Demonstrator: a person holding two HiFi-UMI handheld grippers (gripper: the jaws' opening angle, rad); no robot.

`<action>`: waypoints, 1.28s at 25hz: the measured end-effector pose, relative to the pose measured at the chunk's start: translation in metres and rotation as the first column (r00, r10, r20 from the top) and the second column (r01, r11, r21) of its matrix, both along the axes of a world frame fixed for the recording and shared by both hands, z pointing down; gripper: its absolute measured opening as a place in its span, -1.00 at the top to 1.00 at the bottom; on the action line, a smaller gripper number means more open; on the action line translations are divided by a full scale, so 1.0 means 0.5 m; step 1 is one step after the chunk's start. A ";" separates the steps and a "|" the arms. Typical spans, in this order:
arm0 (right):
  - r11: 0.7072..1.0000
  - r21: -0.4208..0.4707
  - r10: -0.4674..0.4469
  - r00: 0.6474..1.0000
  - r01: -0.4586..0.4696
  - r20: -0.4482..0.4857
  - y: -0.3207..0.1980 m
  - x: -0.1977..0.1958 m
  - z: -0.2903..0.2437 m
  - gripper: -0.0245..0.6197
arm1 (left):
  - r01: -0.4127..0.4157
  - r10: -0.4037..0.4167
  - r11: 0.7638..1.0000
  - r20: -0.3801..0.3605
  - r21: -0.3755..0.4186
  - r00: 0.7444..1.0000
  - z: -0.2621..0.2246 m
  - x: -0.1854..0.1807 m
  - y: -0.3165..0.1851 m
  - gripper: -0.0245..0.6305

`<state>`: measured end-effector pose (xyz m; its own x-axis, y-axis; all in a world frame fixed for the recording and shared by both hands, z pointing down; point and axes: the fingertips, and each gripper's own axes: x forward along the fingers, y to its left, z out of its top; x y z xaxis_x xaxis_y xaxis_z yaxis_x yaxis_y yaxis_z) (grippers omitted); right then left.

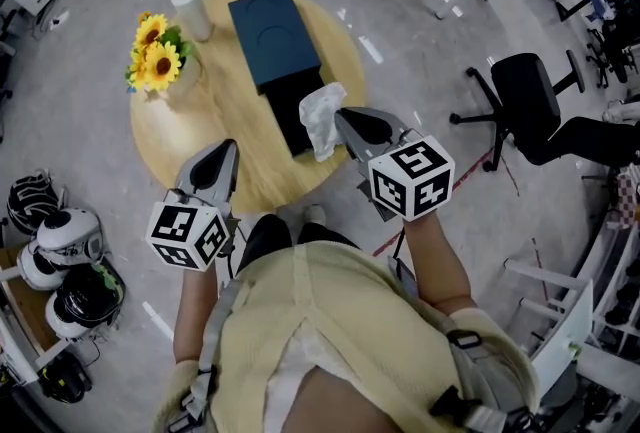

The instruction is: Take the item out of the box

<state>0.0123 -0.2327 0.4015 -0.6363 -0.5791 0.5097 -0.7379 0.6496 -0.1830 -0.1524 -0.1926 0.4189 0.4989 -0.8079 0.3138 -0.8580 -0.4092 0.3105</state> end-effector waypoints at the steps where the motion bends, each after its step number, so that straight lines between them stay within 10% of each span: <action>1: 1.000 0.004 -0.002 1.000 0.002 0.004 0.004 0.002 -0.004 0.87 | 0.003 -0.003 1.000 0.000 0.001 1.000 -0.001 0.001 0.003 0.91; 32: 0.997 0.076 -0.019 0.990 0.008 0.139 0.017 0.034 -0.085 0.89 | 0.017 -0.017 0.999 0.005 0.050 1.000 -0.037 0.028 0.016 0.91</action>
<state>0.0295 -0.2244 0.3590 -0.7062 -0.6032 0.3707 -0.6995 0.6753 -0.2337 -0.1386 -0.1845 0.4005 0.4831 -0.8312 0.2753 -0.8667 -0.4093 0.2852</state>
